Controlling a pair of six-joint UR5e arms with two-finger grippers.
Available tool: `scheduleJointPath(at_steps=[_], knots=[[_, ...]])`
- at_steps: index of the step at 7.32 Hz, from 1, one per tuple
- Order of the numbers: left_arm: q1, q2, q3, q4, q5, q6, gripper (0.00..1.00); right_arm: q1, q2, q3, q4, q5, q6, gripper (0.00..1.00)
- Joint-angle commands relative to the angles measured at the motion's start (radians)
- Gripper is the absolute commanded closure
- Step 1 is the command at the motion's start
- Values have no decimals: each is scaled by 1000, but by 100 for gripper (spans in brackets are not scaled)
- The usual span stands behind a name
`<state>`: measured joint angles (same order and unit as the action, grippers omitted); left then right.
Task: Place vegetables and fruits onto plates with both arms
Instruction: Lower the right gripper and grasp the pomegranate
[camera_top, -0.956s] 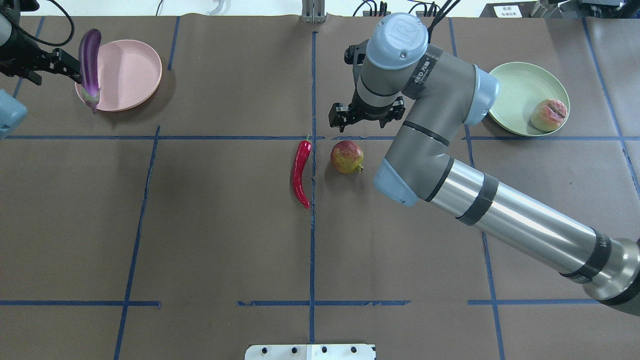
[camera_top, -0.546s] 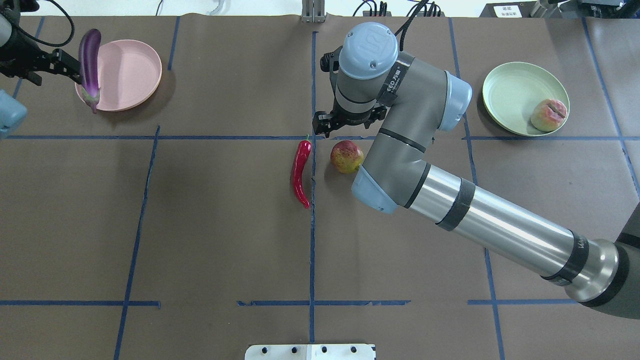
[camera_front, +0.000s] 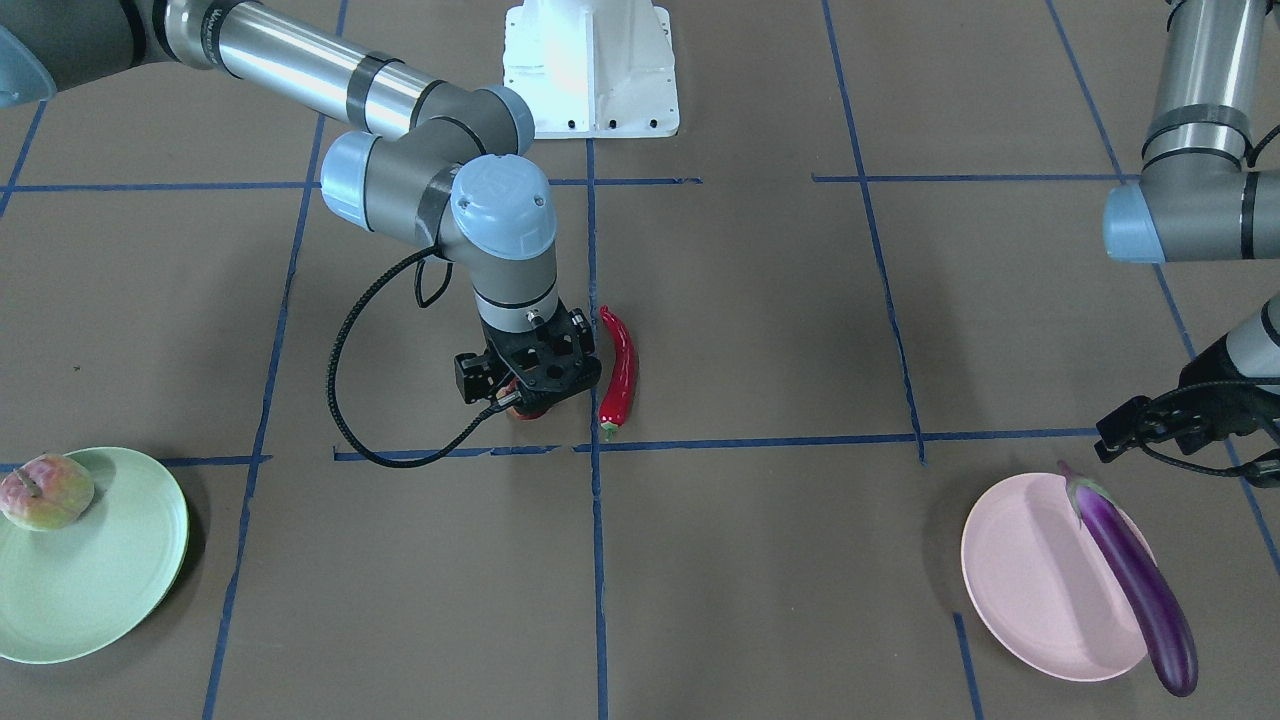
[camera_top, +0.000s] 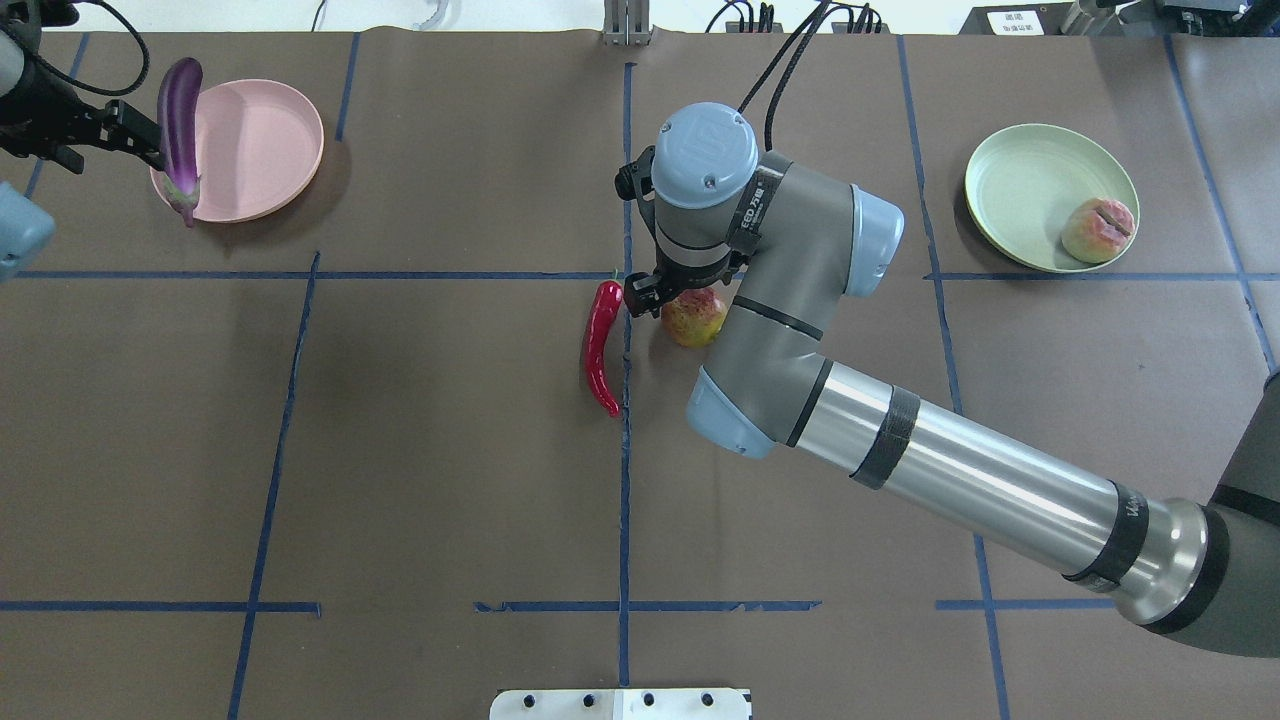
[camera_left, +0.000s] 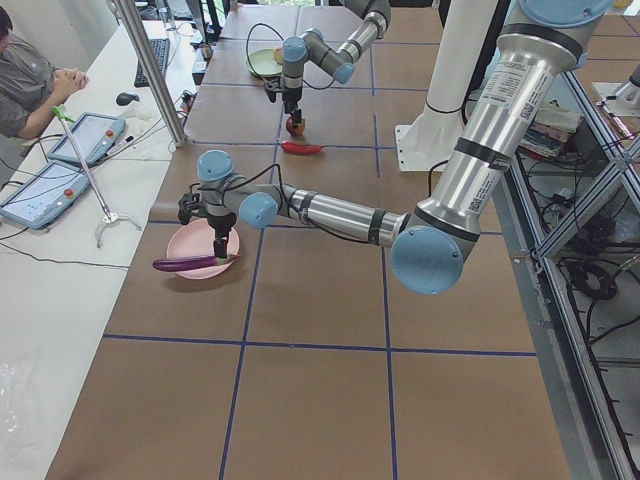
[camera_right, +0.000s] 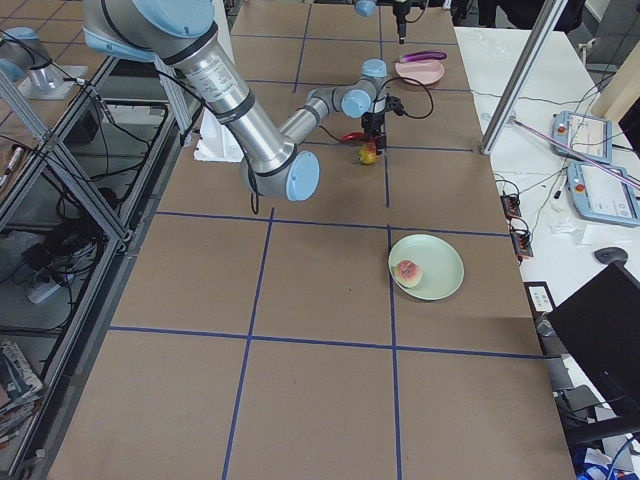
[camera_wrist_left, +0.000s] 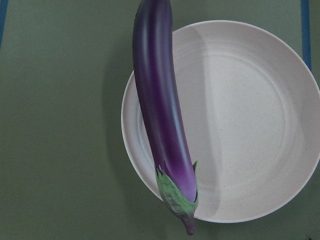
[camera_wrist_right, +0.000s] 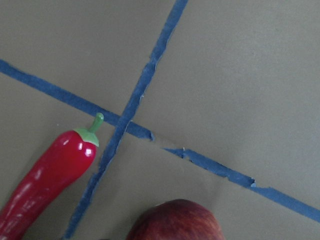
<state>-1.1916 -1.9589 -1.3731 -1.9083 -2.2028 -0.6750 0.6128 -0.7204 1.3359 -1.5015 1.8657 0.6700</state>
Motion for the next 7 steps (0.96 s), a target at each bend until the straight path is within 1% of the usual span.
scheduleJointPath(at_steps=[1,2,3,4,5,6,7], knots=[[1,0,0,0,0,0,0,-25,1,-24,1,-20,-6,0],[3,0,0,0,0,0,0,-28,-1,-24,1,-23,-6,0],[4,0,0,0,0,0,0,-31,1,-24,0,-23,3,8],[6,15,-1,-5,0,-2,0,-30,-1,-24,0,-22,5,67],[6,17,-1,-8,0,0,0,-18,-4,-21,0,-20,6,91],[6,17,0,-8,0,0,0,25,-1,-11,-38,-10,3,93],[6,17,0,-8,0,0,0,88,-4,-11,-51,28,-6,93]])
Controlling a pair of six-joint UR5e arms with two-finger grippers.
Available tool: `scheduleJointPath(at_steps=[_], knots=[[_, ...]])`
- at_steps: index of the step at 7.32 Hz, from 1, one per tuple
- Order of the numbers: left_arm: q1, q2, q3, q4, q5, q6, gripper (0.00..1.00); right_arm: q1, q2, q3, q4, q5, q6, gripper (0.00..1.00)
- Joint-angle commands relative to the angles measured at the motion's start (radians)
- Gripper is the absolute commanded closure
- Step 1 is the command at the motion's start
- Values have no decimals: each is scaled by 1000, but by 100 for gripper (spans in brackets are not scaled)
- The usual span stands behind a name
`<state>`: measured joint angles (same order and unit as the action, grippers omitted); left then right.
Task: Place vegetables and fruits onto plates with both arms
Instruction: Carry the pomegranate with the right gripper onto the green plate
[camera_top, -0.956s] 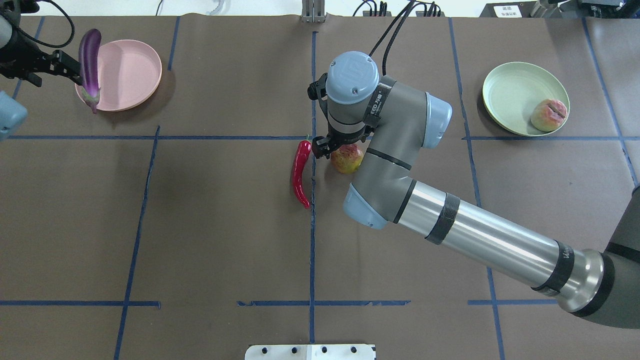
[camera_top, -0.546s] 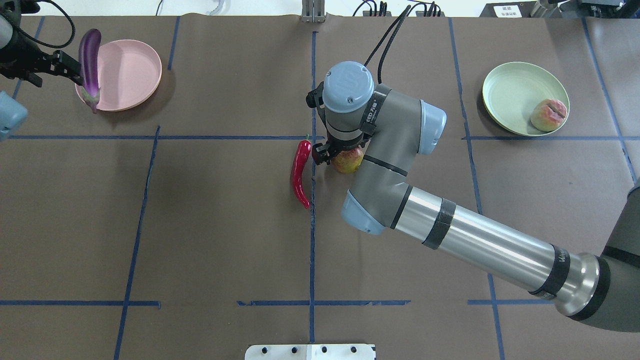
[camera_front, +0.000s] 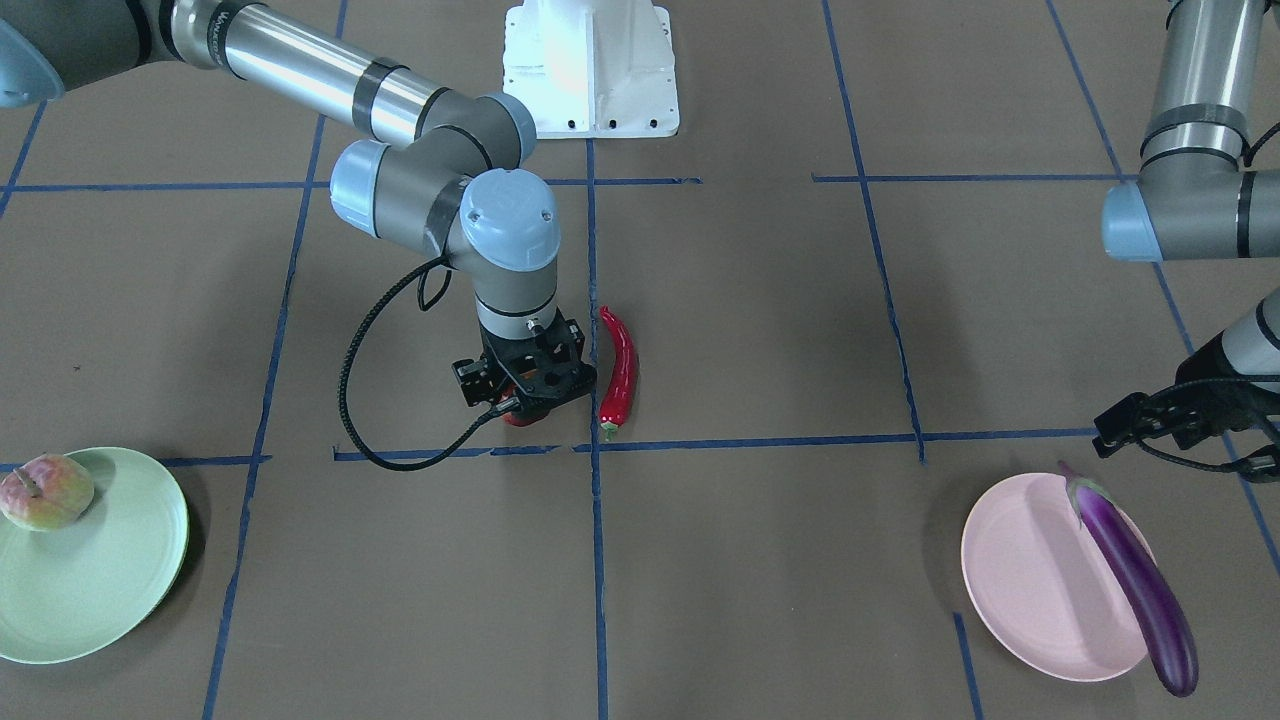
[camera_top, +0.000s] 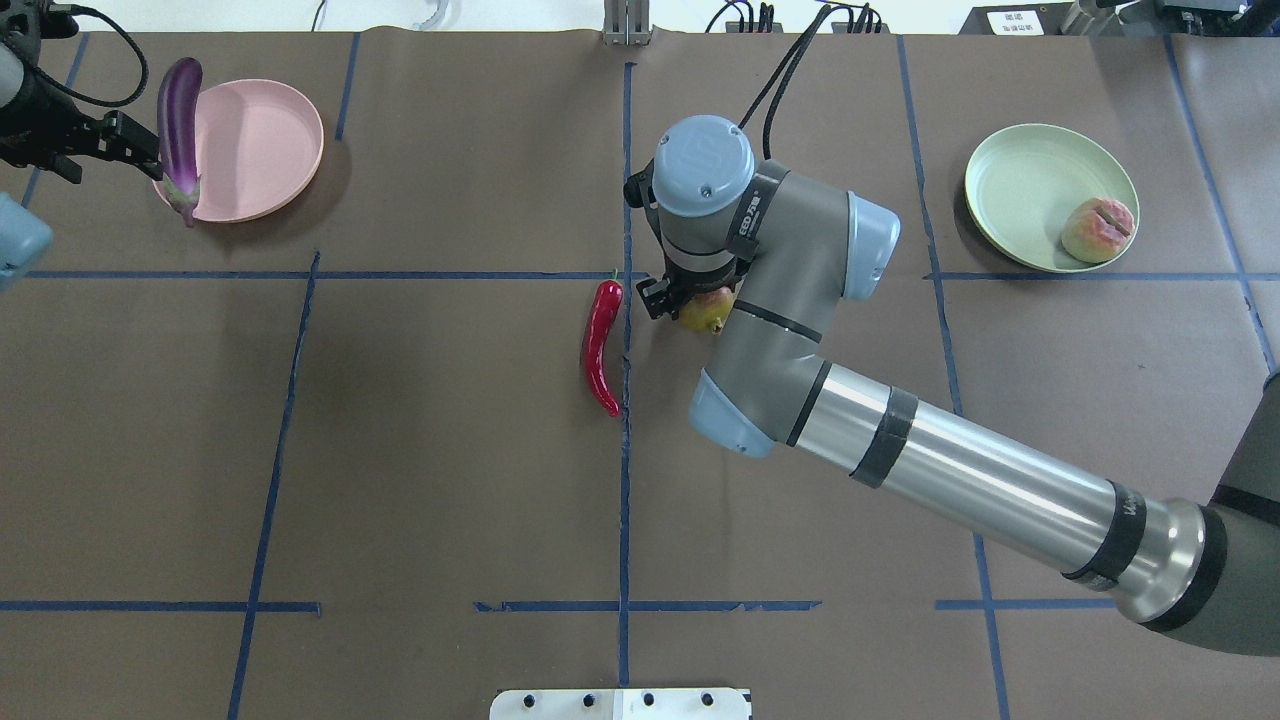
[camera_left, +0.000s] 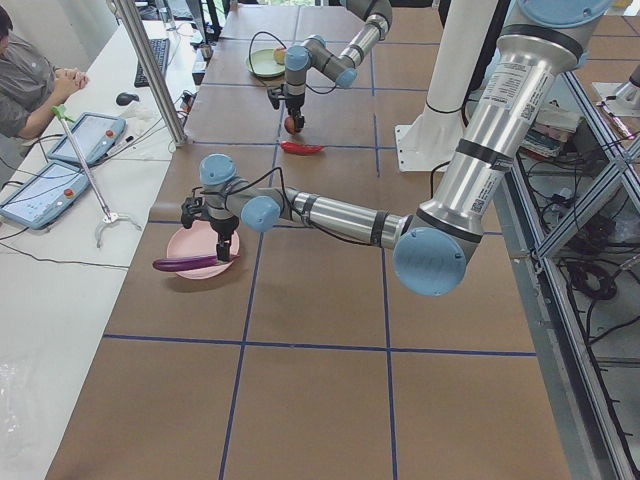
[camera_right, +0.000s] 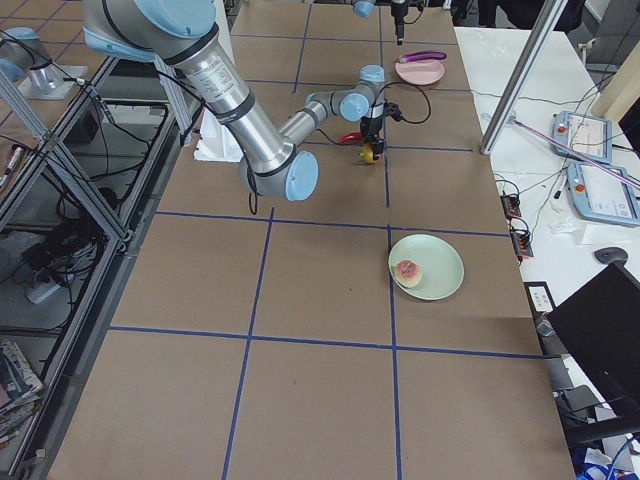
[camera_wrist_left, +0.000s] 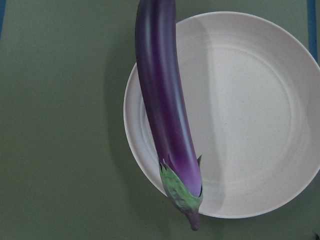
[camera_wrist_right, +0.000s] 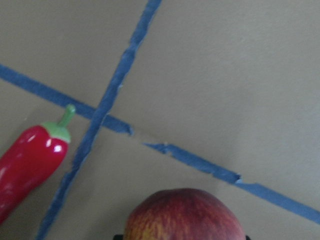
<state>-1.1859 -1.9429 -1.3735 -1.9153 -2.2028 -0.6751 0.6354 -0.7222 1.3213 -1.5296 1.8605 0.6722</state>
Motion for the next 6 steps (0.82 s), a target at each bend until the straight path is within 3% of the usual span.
scheduleJointPath(at_steps=[1,6], knots=[[2,1,1,-1,0,-1,0,140,-14,3,-23,86,-25,92],[8,2,-2,-2,2,-17,0,478,-273,-10,31,152,-760,89]])
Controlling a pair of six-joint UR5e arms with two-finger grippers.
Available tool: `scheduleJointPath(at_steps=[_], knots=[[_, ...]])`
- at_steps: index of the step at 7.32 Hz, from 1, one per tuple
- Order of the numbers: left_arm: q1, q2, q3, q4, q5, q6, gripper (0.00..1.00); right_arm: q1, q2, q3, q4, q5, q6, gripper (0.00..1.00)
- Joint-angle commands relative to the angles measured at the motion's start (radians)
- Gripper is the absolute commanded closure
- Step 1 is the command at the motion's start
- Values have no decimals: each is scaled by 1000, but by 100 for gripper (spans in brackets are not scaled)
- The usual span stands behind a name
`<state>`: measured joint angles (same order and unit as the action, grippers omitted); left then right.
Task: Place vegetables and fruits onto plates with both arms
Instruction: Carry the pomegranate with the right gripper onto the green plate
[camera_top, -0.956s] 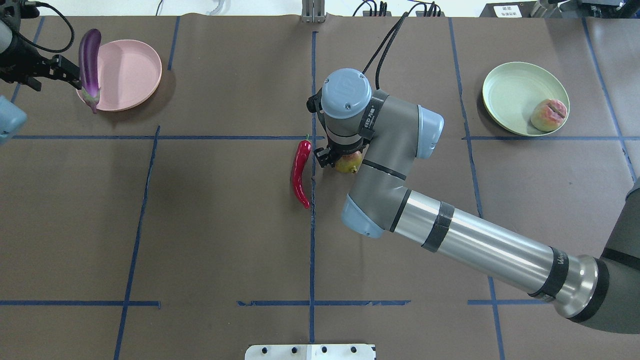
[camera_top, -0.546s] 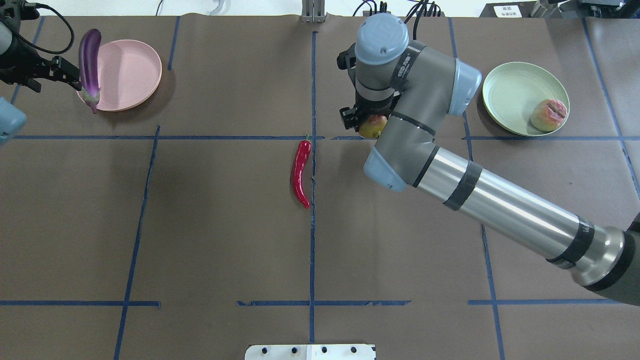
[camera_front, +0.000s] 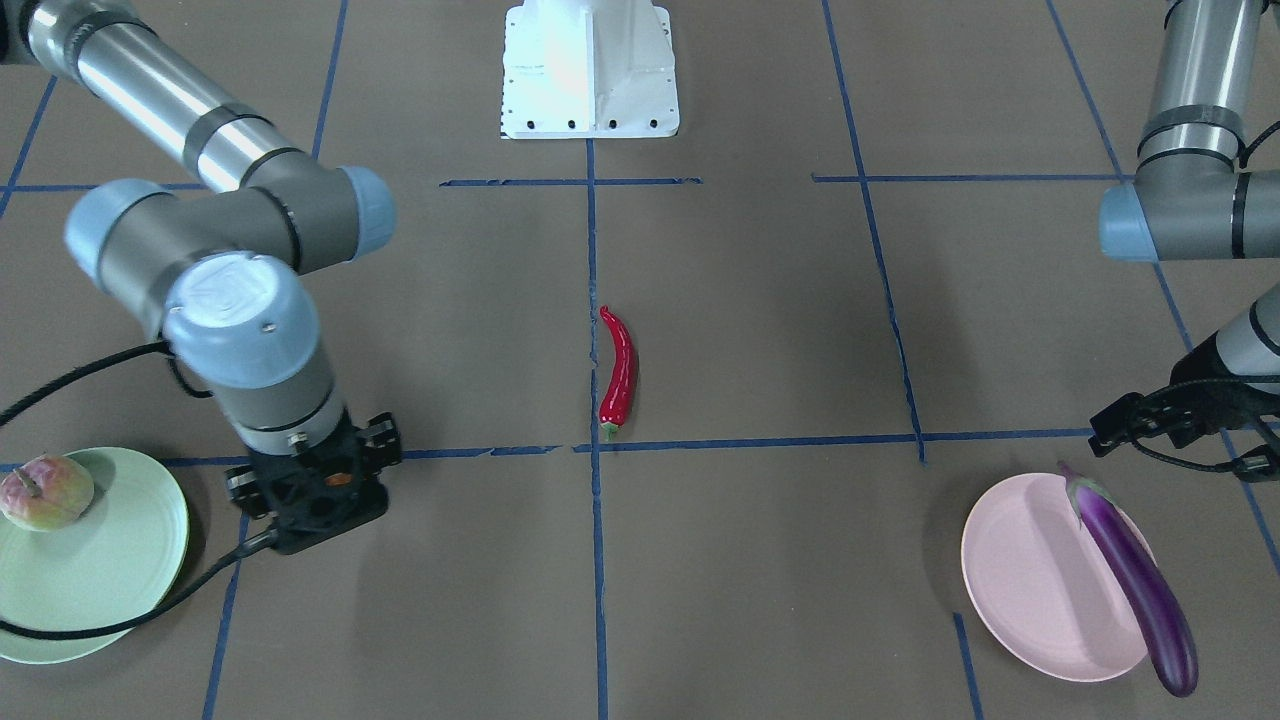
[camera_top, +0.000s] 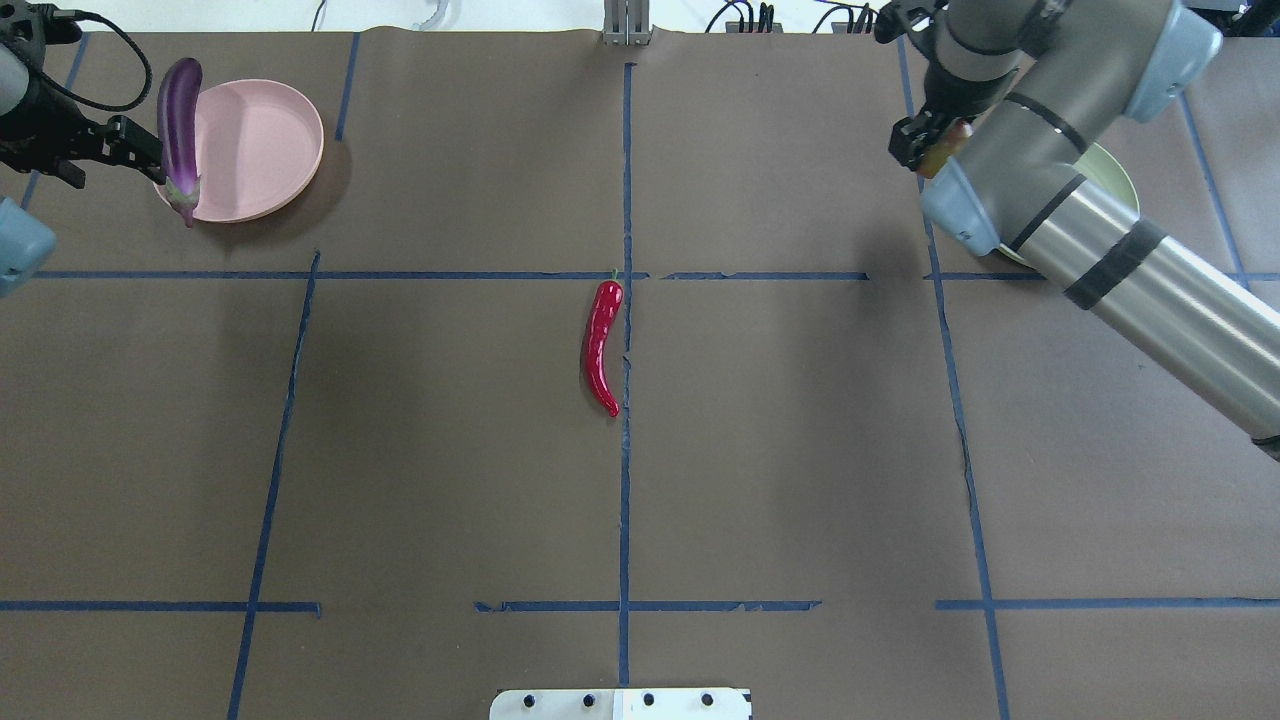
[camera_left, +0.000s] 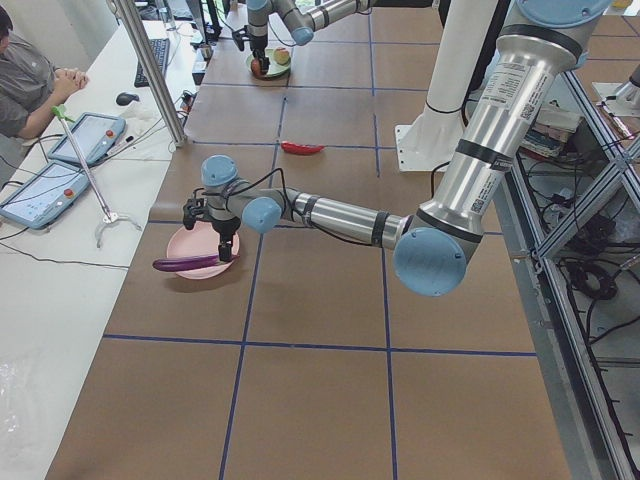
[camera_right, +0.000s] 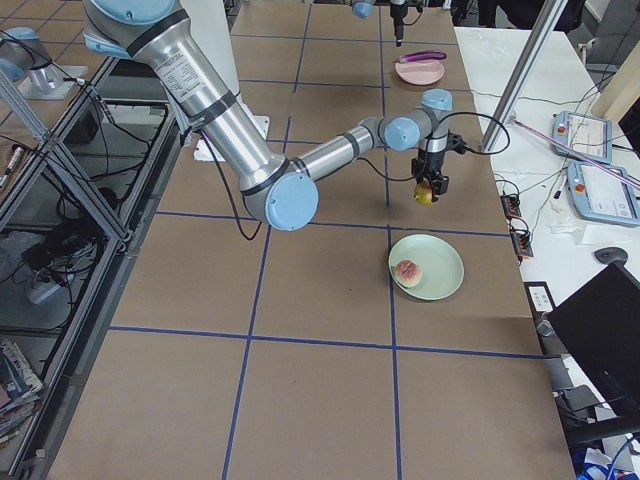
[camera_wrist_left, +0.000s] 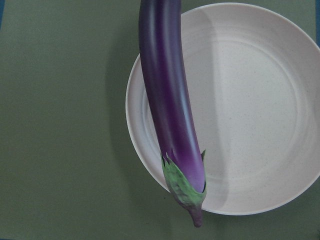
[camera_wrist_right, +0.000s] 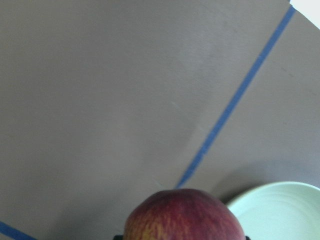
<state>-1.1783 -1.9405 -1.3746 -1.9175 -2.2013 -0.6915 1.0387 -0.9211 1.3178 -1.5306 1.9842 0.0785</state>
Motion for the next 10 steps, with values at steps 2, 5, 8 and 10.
scheduleJointPath(at_steps=[2,5,8,10], knots=[[0,0,-1,-2,0,0,0,104,-154,-87,200,76,-210,64],[2,2,-1,-2,0,0,0,93,-127,-149,237,73,-200,0],[32,-3,-14,-5,-2,0,0,127,-86,-144,198,84,-177,0],[151,-12,-101,-28,5,-143,0,234,-67,-114,55,222,-155,0]])
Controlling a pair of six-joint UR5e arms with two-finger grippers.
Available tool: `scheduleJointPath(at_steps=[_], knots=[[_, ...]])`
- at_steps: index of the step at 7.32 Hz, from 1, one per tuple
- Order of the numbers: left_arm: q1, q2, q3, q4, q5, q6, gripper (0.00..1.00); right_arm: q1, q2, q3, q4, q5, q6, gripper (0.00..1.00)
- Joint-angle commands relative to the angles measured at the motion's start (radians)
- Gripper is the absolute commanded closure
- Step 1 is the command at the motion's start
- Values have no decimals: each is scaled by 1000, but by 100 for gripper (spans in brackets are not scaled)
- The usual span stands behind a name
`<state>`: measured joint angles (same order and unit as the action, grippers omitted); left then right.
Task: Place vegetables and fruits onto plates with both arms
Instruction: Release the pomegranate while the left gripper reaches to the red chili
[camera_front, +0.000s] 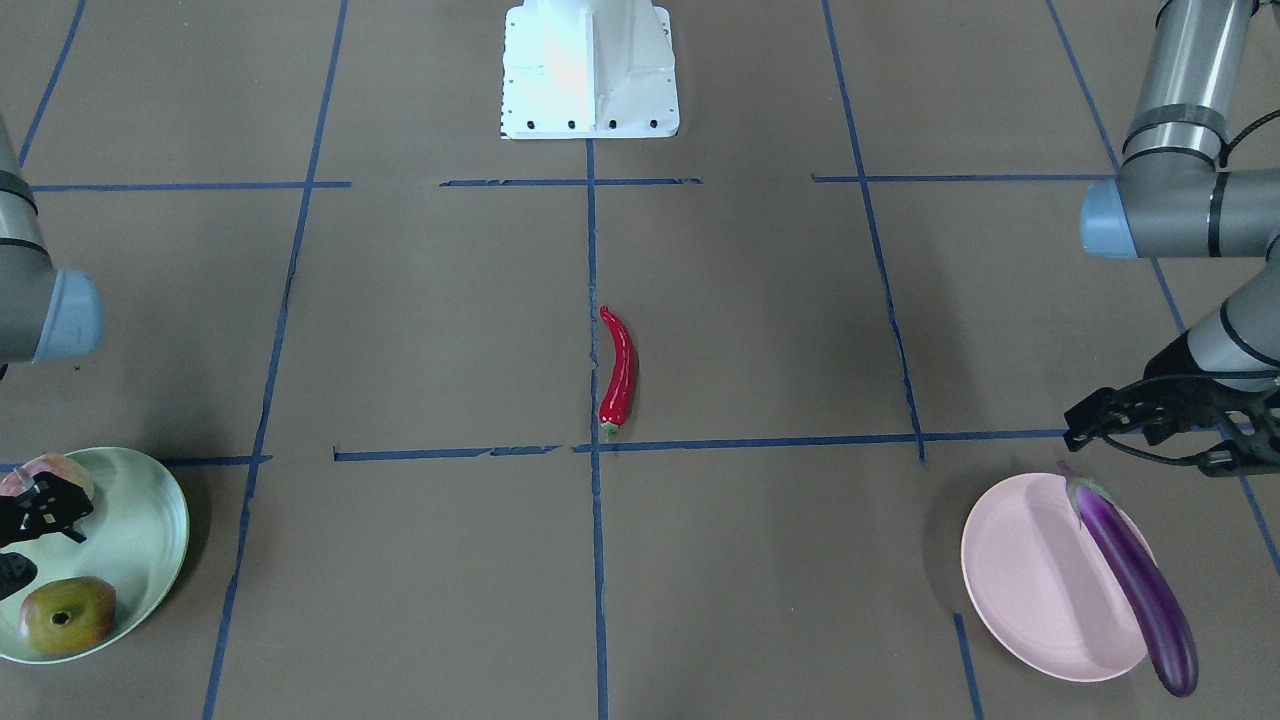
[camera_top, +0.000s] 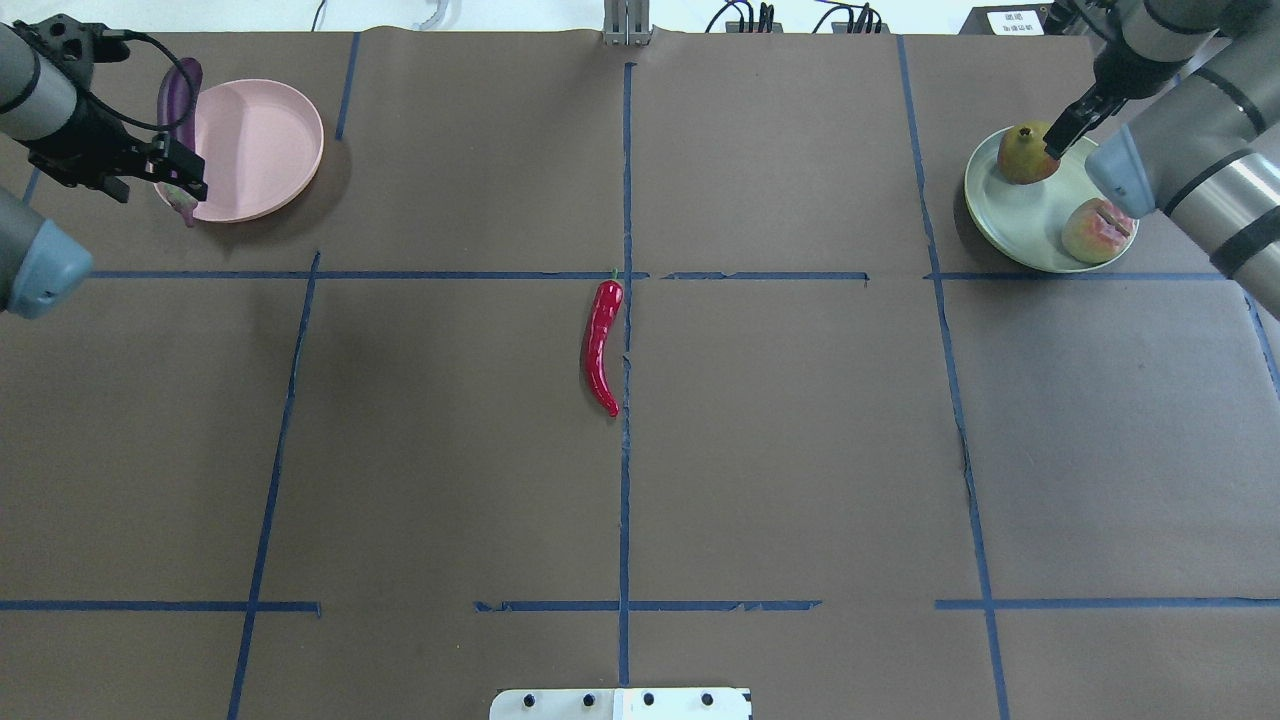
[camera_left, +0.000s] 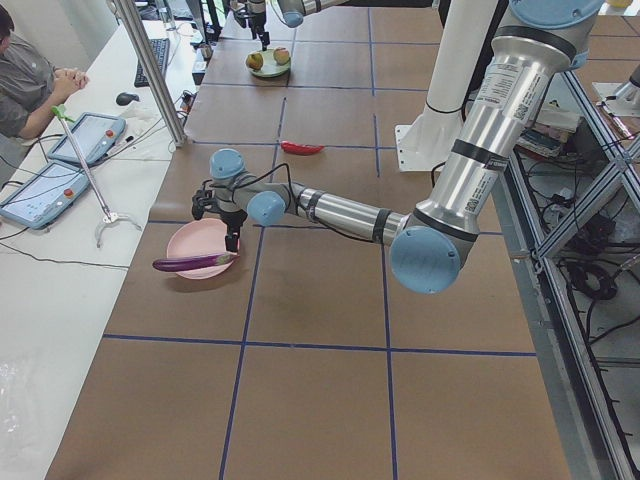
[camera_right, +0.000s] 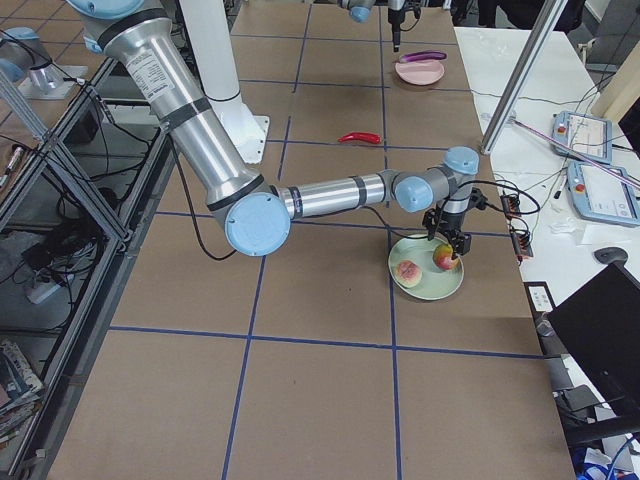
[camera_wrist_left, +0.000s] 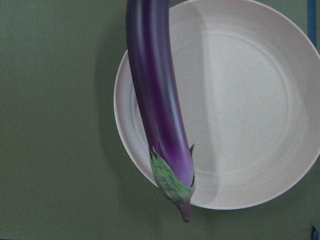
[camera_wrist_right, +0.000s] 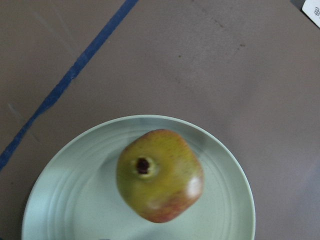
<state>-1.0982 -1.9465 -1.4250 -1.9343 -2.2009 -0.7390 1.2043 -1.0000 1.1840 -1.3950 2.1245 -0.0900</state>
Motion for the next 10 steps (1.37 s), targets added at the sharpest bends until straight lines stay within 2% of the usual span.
scheduleJointPath(at_steps=[1,2,3,4,6,9,10], knots=[[146,-20,-83,-11,21,-208,0,127,-27,84,-100,150,15,0],[238,-58,-84,-50,181,-321,0,161,-81,158,-166,201,15,0],[314,-102,-83,-49,234,-408,0,172,-151,246,-215,203,15,0],[339,-158,-83,-35,233,-475,0,172,-236,297,-208,195,16,0],[453,-259,-77,9,275,-598,0,172,-311,374,-208,196,21,0],[567,-397,18,40,429,-634,3,172,-325,381,-208,198,21,0],[604,-458,46,120,488,-634,3,172,-359,381,-207,199,18,0]])
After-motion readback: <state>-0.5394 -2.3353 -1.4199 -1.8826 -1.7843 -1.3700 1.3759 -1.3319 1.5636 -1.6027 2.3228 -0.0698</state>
